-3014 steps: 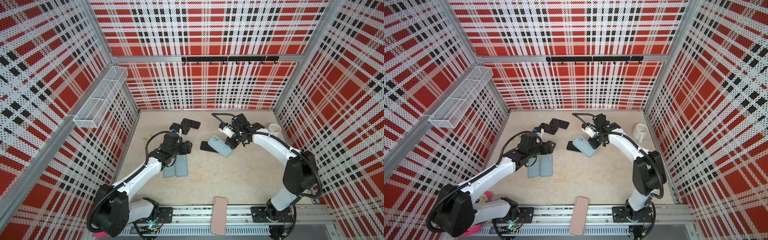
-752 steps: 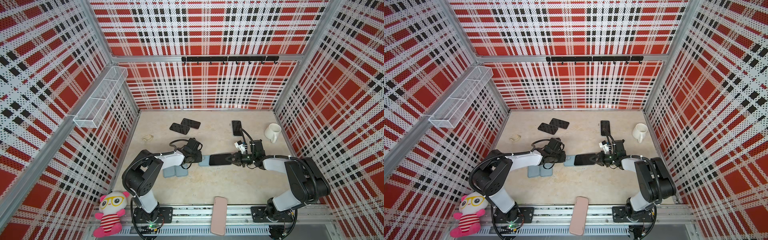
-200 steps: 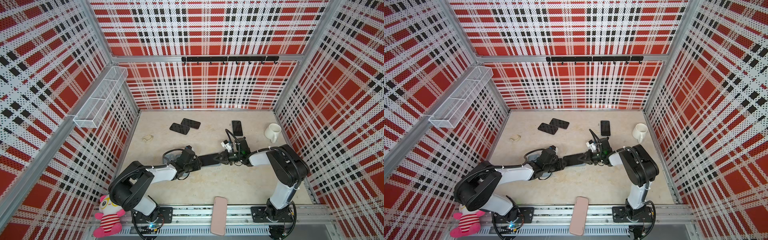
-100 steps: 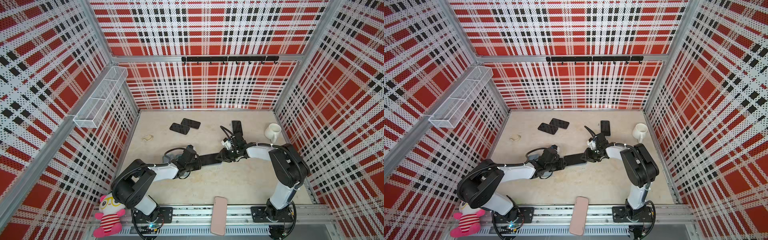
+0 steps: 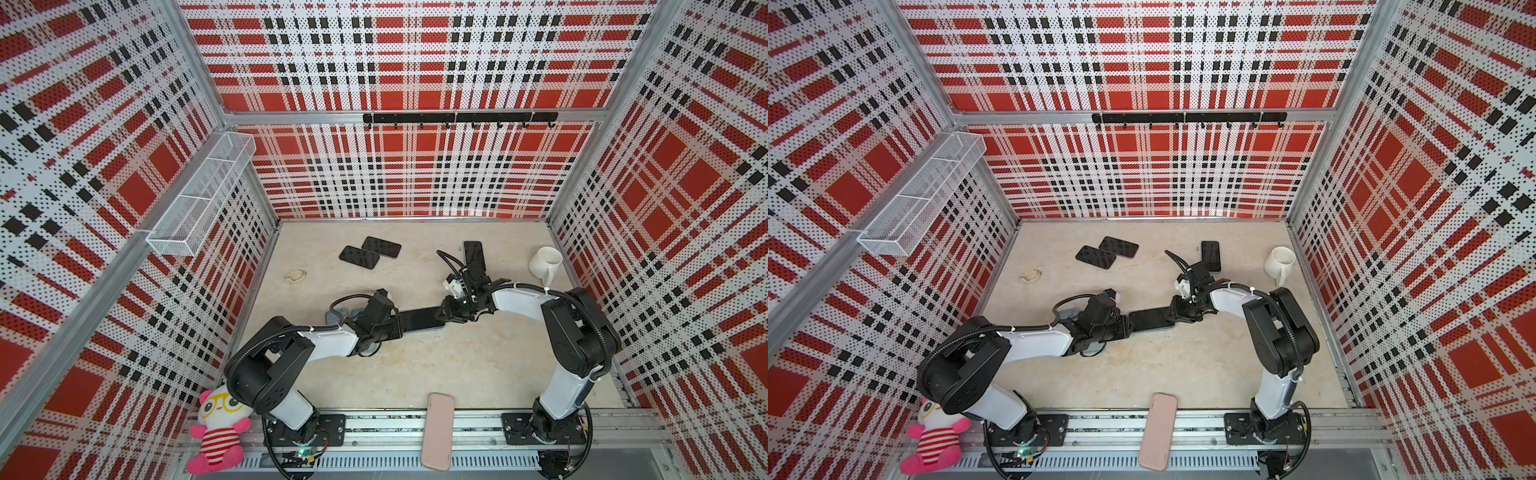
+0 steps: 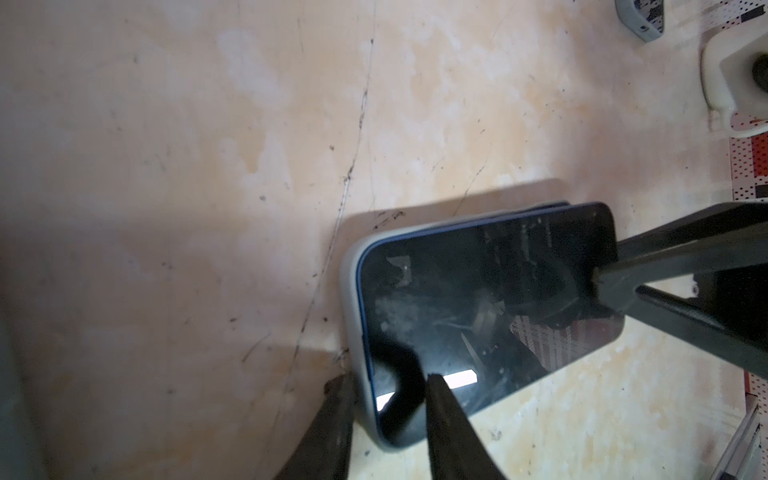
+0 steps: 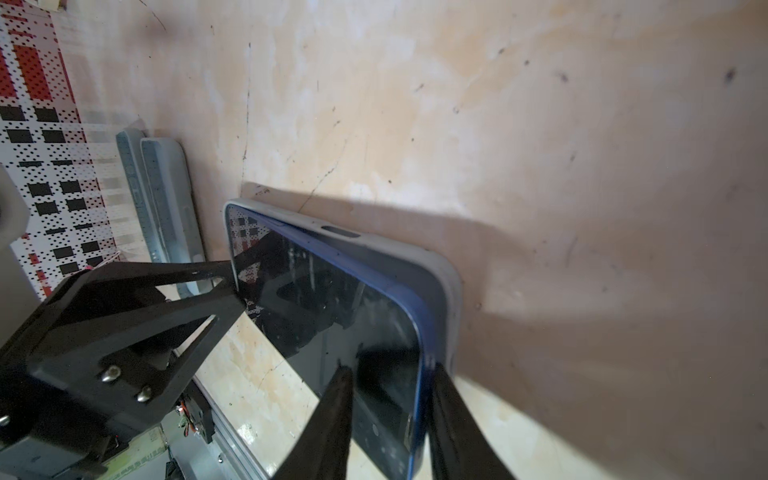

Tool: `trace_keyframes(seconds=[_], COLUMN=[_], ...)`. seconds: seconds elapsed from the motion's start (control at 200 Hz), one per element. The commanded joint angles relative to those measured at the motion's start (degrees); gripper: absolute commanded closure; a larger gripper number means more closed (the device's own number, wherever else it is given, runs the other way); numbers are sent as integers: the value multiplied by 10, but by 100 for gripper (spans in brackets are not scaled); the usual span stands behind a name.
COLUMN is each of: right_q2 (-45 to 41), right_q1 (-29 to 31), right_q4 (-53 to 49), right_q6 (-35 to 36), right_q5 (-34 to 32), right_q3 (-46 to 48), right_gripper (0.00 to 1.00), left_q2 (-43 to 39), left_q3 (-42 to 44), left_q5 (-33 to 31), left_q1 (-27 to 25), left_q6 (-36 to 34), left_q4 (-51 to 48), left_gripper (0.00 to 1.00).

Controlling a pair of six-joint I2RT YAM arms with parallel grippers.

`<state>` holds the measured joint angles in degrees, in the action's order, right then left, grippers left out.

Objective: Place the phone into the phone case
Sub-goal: 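Tilt the black phone flat into the light-blue case with the right gripper, then press the phone's far corner into the case with the right gripper while the left holds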

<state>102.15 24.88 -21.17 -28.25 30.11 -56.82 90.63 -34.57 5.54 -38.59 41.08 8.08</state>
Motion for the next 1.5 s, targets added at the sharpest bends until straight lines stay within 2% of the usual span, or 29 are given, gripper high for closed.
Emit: trace_keyframes(seconds=[0.0, 0.446, 0.731, 0.857, 1.493], right_q2=[-16, -64, -49, -46, -14], right_q1=[3, 3, 3, 3, 40], right_q4=[-36, -70, -76, -76, -67], right_q6=[16, 29, 32, 33, 24], right_q5=[-37, -63, -71, -70, -57], right_q3=[-3, -21, -3, 5, 23], right_gripper=[66, 60, 77, 81, 89], left_q2=[19, 48, 47, 46, 66], left_q3=[-16, -29, -28, -28, -30], left_q5=[-6, -6, -4, 0, 12], left_q1=[4, 5, 5, 5, -3], left_q6=[-14, -22, -22, -21, -12], left_q4=[-9, -7, -5, -2, 16], left_gripper=[67, 71, 73, 74, 80])
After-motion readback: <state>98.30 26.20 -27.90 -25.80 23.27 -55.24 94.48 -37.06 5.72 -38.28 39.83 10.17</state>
